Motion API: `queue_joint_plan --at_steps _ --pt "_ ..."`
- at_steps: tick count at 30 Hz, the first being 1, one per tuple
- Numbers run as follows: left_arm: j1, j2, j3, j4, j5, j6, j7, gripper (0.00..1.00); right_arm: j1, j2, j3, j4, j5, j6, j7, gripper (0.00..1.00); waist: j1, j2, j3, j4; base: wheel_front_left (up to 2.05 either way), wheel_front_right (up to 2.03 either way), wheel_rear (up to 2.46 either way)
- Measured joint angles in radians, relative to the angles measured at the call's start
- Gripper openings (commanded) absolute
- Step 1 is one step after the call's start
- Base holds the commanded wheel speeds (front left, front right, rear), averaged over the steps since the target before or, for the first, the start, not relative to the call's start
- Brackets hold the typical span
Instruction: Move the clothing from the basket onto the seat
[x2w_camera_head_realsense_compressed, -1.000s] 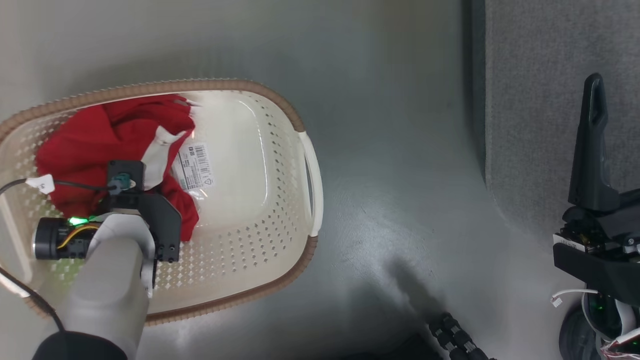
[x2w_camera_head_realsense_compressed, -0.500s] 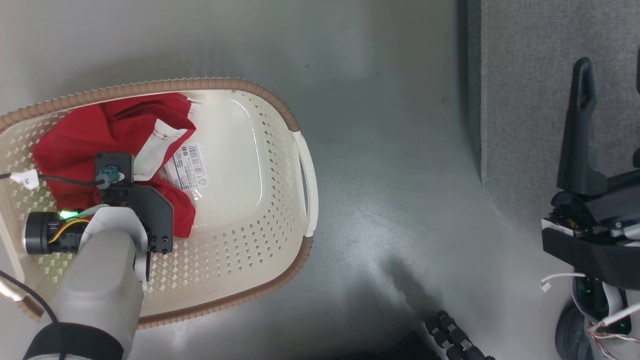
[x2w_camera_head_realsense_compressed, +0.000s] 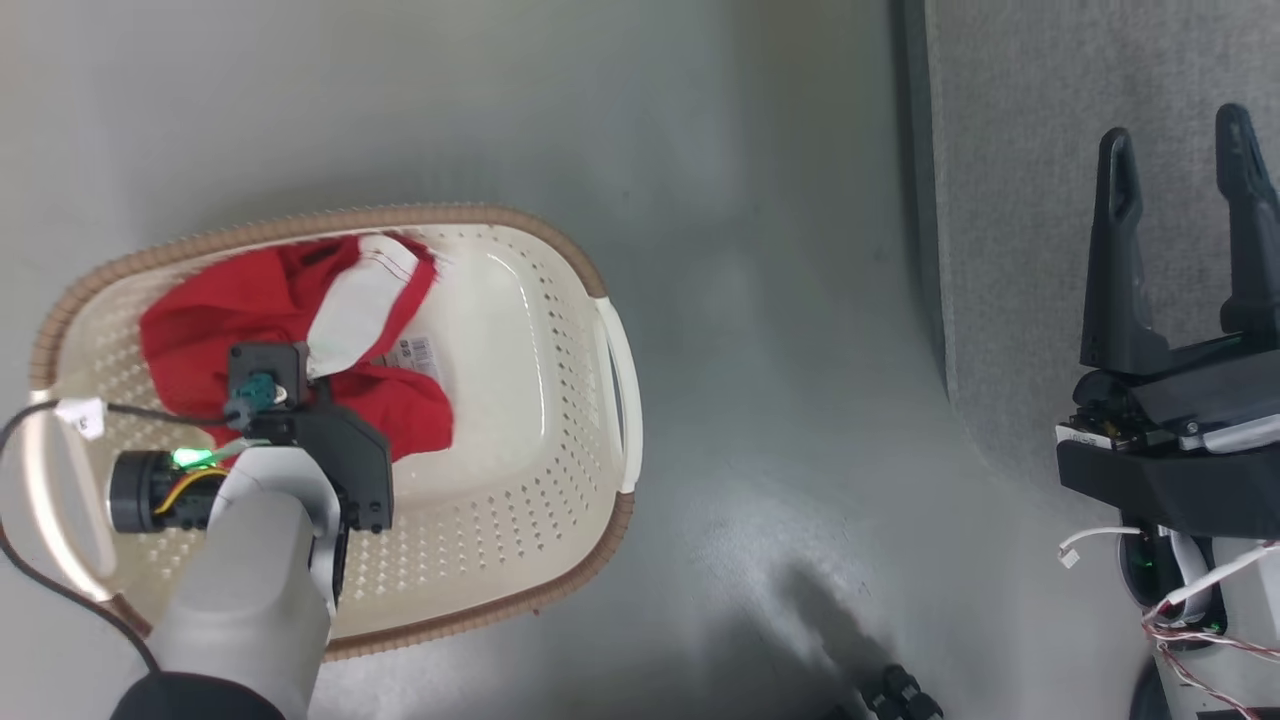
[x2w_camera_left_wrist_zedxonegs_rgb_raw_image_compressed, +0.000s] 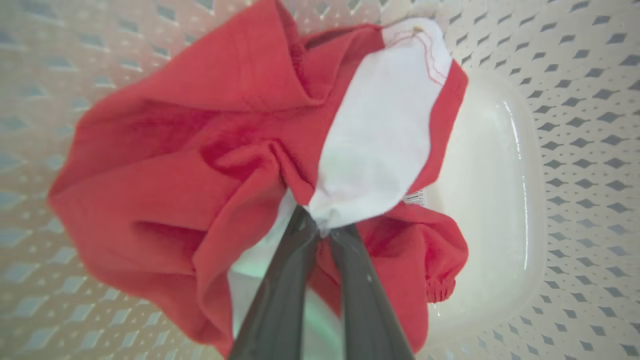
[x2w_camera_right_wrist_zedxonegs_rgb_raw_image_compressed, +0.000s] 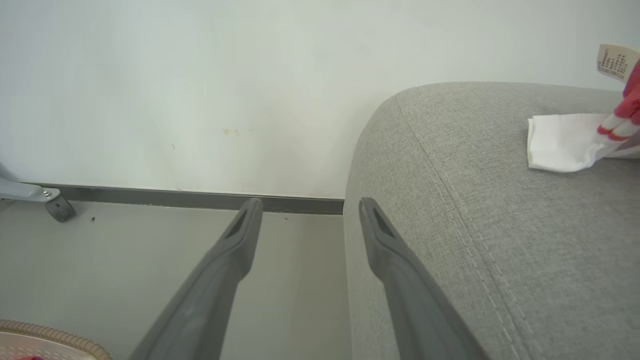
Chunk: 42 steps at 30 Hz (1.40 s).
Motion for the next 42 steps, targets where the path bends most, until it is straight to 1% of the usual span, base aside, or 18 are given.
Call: queue_joint_plan --at_steps 4,10,14,21,24,26,32,42 --pt "0.028 -0.018 0.005 0.0 -0.015 -0.035 -0.055 0.0 0.001 0.0 -0.001 0.055 0.0 0.004 -0.004 1.0 0.0 -0.0001 -0.057 0.018 0.0 0.0 0.0" --pt "0.052 -0.057 0.014 -0.011 -0.029 -0.044 -0.074 0.0 0.01 -0.003 -0.012 0.114 0.001 0.006 -0.009 1.0 0.0 -0.0001 -0.136 0.045 0.0 0.0 0.0" --pt "0.072 -0.058 0.021 -0.036 -0.064 -0.064 -0.085 0.0 0.031 -0.006 -0.016 0.149 0.001 0.009 -0.012 1.0 0.0 -0.0001 -0.191 0.068 0.0 0.0 0.0" --pt "0.116 -0.058 0.024 -0.106 -0.078 -0.095 -0.09 0.0 0.052 -0.007 -0.02 0.205 0.002 0.009 -0.013 1.0 -0.0001 -0.0001 -0.292 0.108 0.0 0.0 0.0" --pt "0.137 -0.058 0.016 -0.16 -0.078 -0.097 -0.09 0.0 0.074 -0.007 -0.027 0.232 0.005 0.009 -0.015 1.0 -0.0001 -0.0001 -0.337 0.125 0.0 0.0 0.0" --pt "0.151 -0.058 0.008 -0.205 -0.077 -0.109 -0.09 0.0 0.092 -0.009 -0.032 0.248 0.011 0.009 -0.018 1.0 -0.0001 -0.0001 -0.366 0.137 0.0 0.0 0.0" --pt "0.228 -0.057 -0.027 -0.342 -0.078 -0.114 -0.09 0.0 0.127 -0.002 -0.029 0.297 0.013 0.009 -0.02 1.0 -0.0001 -0.0001 -0.457 0.166 0.0 0.0 0.0" --pt "0.358 -0.055 -0.089 -0.588 -0.065 -0.14 -0.091 0.0 0.215 0.021 -0.009 0.358 0.019 0.009 -0.021 1.0 -0.0002 -0.0002 -0.612 0.192 0.0 0.0 0.0"
